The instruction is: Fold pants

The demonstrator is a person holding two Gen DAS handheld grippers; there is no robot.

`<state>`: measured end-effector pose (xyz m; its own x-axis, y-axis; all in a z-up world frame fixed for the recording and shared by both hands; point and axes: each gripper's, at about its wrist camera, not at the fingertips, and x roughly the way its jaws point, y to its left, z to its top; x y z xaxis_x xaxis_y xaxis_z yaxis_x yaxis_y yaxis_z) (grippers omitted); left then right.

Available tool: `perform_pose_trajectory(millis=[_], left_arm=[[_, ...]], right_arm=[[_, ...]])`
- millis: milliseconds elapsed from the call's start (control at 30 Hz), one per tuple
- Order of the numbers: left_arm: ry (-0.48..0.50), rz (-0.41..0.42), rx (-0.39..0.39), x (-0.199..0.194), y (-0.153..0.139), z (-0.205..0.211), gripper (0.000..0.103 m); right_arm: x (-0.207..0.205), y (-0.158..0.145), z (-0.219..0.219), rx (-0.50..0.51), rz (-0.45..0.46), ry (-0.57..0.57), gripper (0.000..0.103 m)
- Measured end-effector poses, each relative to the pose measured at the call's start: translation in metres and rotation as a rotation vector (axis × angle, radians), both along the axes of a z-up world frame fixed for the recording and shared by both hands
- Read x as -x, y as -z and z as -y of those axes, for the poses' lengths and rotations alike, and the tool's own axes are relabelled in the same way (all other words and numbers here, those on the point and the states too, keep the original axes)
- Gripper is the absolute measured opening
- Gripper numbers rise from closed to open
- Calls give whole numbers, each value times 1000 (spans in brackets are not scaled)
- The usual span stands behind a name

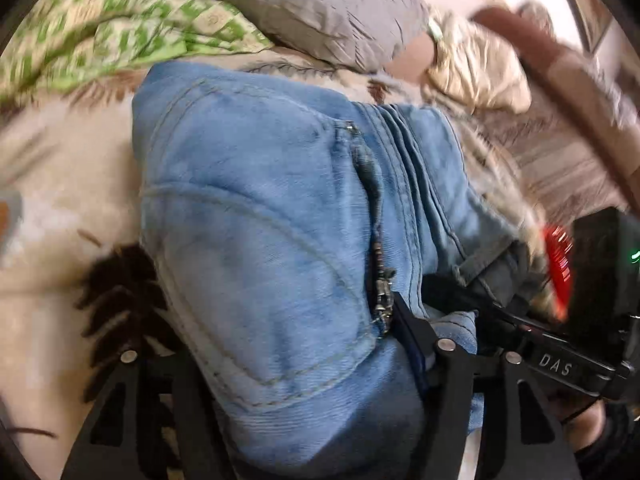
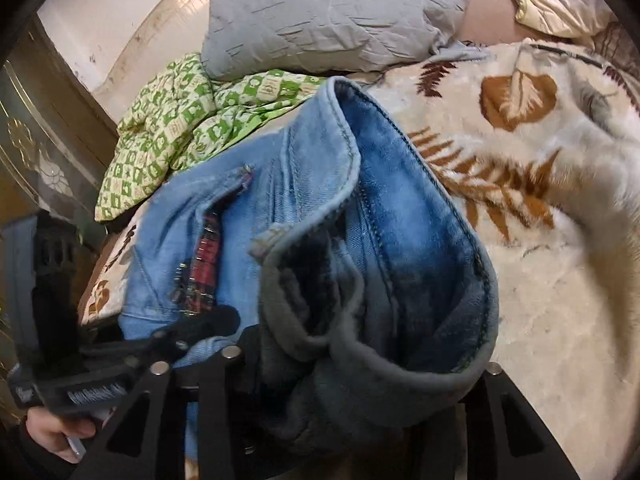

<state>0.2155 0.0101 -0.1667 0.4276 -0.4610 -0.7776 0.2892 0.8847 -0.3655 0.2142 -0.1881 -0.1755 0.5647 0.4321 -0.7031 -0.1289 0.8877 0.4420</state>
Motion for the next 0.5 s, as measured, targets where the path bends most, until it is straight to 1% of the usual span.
perform_pose_trajectory(millis=[67, 133, 167, 200, 233, 267, 300, 333, 367, 400, 433, 467, 500], left_arm=[[11, 19, -10, 2, -1, 2, 67], [6, 12, -17, 1, -3, 4, 68], [4, 14, -13, 1, -4, 4, 69], [-1, 23, -4, 3, -6, 2, 72], [-14, 30, -7, 6, -10, -1, 84], [-37, 32, -17, 10, -14, -6, 90], [-62, 29, -24, 17, -21, -14, 100], [-53, 25, -8, 24, -28, -21, 103], [-22, 32, 12, 34, -36, -29, 103], [-6, 53, -5, 42, -44, -33, 103], [5, 84, -50, 52, -51, -36, 103], [18, 118, -115, 61, -58, -36, 103], [33, 140, -166, 68, -61, -35, 103]], right_arm=[[0, 3, 7, -47, -12, 5, 47], [1, 1, 4, -19, -3, 0, 48], [1, 1, 5, -23, -3, 2, 49], [2, 1, 7, -34, -6, 3, 55], [3, 0, 11, -58, -11, 3, 59], [4, -3, 16, -70, -24, 2, 70], [8, -7, 20, -71, -38, 1, 82], [13, -12, 26, -65, -58, 3, 86], [20, -18, 34, -62, -65, 0, 91], [31, -26, 43, -76, -45, -20, 97], [43, -36, 52, -72, -17, -40, 101], [50, -42, 57, -48, 1, -38, 103], [57, -48, 61, -14, 23, -31, 103]])
